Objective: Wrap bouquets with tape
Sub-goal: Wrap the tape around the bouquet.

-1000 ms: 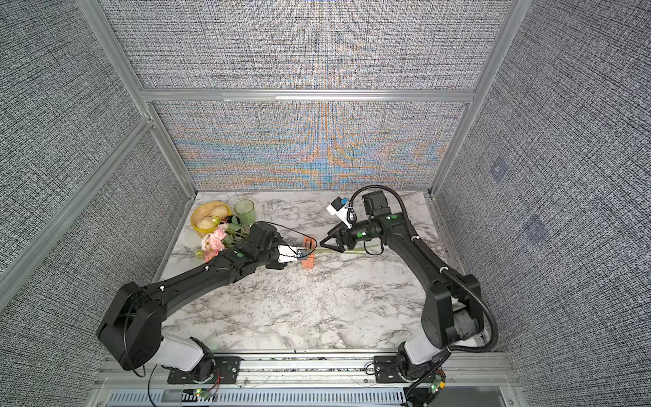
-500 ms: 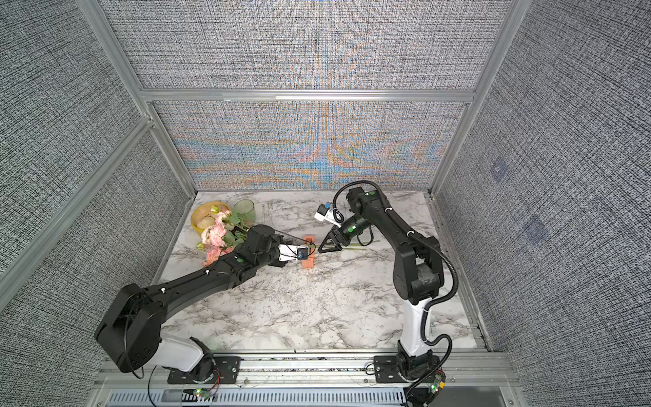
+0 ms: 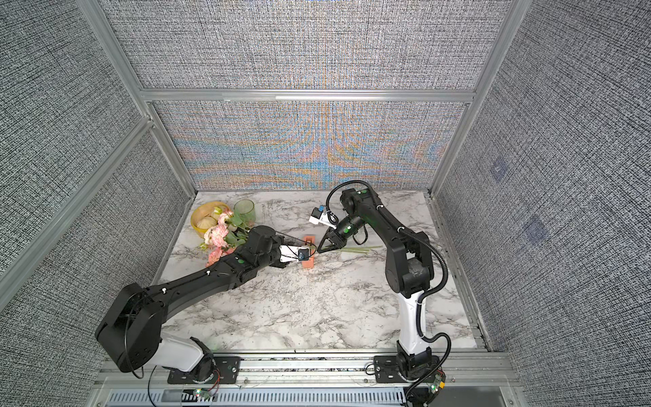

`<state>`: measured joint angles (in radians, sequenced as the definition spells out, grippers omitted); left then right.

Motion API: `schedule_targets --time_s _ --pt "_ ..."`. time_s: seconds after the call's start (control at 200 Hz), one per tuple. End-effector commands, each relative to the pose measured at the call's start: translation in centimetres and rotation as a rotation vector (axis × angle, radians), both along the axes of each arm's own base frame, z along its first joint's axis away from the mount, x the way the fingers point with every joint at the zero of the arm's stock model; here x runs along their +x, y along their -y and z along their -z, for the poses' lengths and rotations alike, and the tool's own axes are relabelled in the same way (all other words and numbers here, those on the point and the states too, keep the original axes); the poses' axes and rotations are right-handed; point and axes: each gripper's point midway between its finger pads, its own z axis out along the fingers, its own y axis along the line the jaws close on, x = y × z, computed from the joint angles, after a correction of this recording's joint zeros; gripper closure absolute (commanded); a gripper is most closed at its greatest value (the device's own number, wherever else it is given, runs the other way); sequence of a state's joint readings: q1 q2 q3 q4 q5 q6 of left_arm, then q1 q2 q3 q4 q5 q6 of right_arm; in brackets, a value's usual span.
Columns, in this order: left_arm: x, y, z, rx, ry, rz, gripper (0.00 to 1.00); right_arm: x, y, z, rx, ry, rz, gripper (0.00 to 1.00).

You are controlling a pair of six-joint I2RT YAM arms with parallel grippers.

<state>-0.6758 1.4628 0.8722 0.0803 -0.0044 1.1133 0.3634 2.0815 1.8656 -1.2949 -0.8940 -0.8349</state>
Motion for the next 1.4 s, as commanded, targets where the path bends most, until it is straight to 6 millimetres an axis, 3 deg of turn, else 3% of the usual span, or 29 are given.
schedule_targets --time_s 0.0,0.07,0.145,0.21,0.36,0.77,1.026,1.151,1.396 --pt "0.0 0.8 -1.4 -0.059 0.021 0.013 1.00 0.8 0.1 0.2 -0.029 0.033 0.021 0.92" --pt "-0.1 0.7 -1.7 -0.078 0.014 0.002 1.00 1.4 0.0 0.4 -0.034 0.072 0.035 1.00" --pt "-0.2 0.6 -2.3 -0.108 0.009 -0.015 1.00 1.6 -0.2 0.3 -0.016 0.117 0.021 1.00" --pt "-0.4 0.4 -2.7 -0.130 0.008 -0.028 0.79 1.8 -0.4 0.2 -0.001 0.167 0.016 1.00" --pt "-1.3 -0.1 -3.5 -0.169 -0.011 -0.039 0.65 1.6 -0.8 -0.2 0.035 0.258 -0.007 1.00" --pt "-1.9 -1.5 -5.3 -0.237 -0.080 -0.142 0.59 2.3 -1.4 0.5 0.045 0.563 -0.005 1.00" --pt "-2.9 -2.9 -5.3 -0.264 -0.304 -0.126 0.59 2.4 -1.8 -0.6 0.180 0.914 -0.006 1.00" --pt "-4.6 -2.4 -4.7 -0.245 -0.409 -0.057 0.47 2.2 -2.1 -0.1 0.201 1.047 -0.043 1.00" --pt "-4.8 -1.9 -1.7 -0.151 -0.532 -0.038 0.46 2.7 -2.2 0.7 0.213 1.294 -0.030 1.00"
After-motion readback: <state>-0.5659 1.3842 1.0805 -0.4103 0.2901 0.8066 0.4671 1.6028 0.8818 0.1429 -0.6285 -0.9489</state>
